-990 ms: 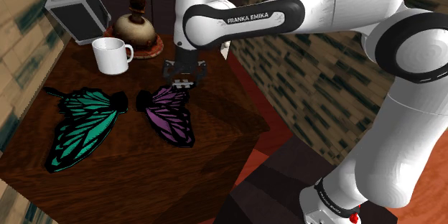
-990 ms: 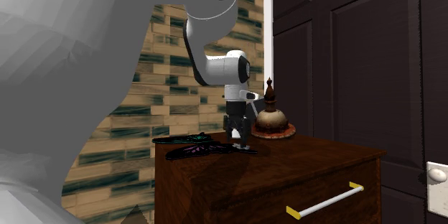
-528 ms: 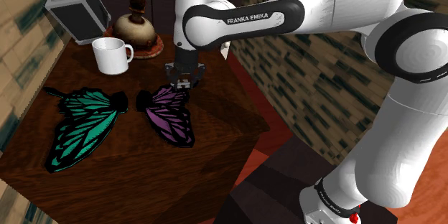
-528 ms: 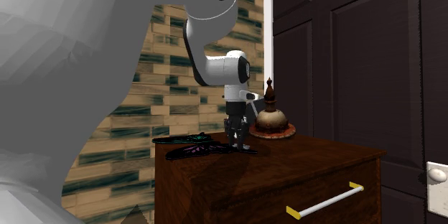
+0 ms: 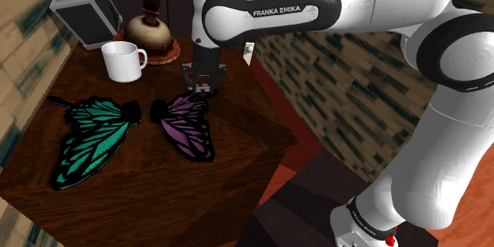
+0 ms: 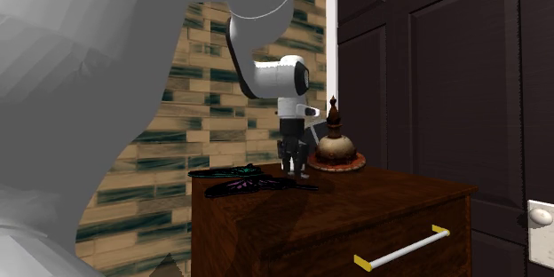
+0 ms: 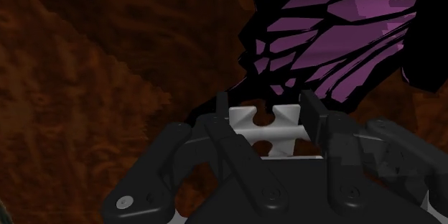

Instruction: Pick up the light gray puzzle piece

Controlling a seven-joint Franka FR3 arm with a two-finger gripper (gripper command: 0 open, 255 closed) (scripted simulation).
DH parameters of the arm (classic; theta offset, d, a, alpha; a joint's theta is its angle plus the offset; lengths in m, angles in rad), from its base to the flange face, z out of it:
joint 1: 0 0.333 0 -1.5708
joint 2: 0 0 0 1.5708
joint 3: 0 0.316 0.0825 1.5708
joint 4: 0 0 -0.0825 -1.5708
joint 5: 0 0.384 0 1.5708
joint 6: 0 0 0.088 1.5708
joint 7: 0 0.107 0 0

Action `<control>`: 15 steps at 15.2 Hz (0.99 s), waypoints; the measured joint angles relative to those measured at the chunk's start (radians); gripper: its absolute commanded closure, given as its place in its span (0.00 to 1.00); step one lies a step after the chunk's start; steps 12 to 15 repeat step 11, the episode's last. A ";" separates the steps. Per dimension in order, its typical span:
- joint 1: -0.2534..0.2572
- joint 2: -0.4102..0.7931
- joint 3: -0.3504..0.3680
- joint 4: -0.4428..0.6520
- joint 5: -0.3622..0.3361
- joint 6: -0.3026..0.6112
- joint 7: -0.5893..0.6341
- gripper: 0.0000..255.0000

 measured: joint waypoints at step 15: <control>0.002 -0.017 0.003 0.118 0.007 -0.134 -0.004 1.00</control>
